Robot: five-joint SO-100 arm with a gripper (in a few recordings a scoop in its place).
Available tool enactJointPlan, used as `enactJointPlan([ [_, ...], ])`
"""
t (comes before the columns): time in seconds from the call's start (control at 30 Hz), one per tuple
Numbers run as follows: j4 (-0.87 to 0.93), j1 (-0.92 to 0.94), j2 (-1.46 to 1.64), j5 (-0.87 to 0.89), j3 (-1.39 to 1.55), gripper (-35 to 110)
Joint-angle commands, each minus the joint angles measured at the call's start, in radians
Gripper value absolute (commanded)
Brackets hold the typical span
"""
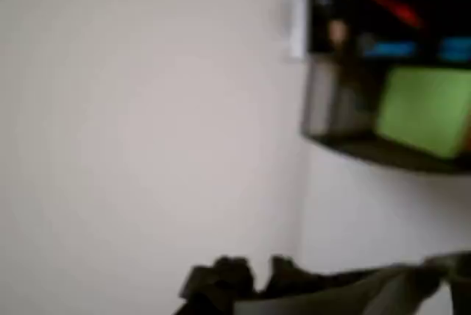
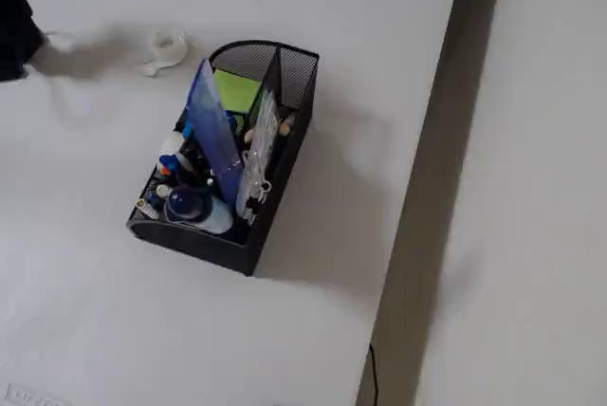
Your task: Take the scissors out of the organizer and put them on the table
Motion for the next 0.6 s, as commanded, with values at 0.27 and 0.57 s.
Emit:
enactJointPlan([
  [0.27,0.020,0.187,0.491,-0.144,0.584,0],
  [0.57,0.037,0.186,0.614,-0.244,0.842,0],
])
